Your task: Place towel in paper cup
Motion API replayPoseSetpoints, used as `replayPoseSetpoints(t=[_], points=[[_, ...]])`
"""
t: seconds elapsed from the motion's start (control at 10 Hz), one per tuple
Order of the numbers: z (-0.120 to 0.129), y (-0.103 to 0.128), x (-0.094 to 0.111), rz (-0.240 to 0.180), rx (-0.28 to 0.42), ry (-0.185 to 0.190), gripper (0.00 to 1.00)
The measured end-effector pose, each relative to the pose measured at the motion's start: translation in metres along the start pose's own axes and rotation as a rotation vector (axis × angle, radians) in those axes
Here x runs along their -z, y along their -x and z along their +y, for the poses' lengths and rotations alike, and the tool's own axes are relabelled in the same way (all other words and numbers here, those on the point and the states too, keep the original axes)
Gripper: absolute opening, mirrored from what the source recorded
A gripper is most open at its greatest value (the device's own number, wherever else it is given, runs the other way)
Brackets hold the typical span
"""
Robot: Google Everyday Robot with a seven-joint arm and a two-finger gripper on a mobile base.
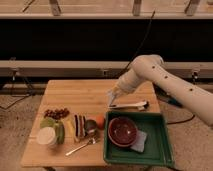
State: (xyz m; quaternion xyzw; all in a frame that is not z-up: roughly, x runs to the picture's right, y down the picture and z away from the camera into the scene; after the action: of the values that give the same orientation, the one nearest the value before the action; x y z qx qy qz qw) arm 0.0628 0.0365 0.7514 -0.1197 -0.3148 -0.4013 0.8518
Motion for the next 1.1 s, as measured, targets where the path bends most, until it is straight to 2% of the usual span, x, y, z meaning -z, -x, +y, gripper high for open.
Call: replayPoseSetpoints(t=[0.4,0.6,0.8,1.1], points=[[-0.001,-0.002,-0.001,-0.001,-0.003,0.002,0.00],[-0.011,0.001,-0.005,-0.015,0.033,0.001,0.00],[-0.031,0.019,-0.012,-0.037,0.082,-0.009,0.00],[-0.087,0.079,-0.025,-0.091,0.206,-0.044,0.00]])
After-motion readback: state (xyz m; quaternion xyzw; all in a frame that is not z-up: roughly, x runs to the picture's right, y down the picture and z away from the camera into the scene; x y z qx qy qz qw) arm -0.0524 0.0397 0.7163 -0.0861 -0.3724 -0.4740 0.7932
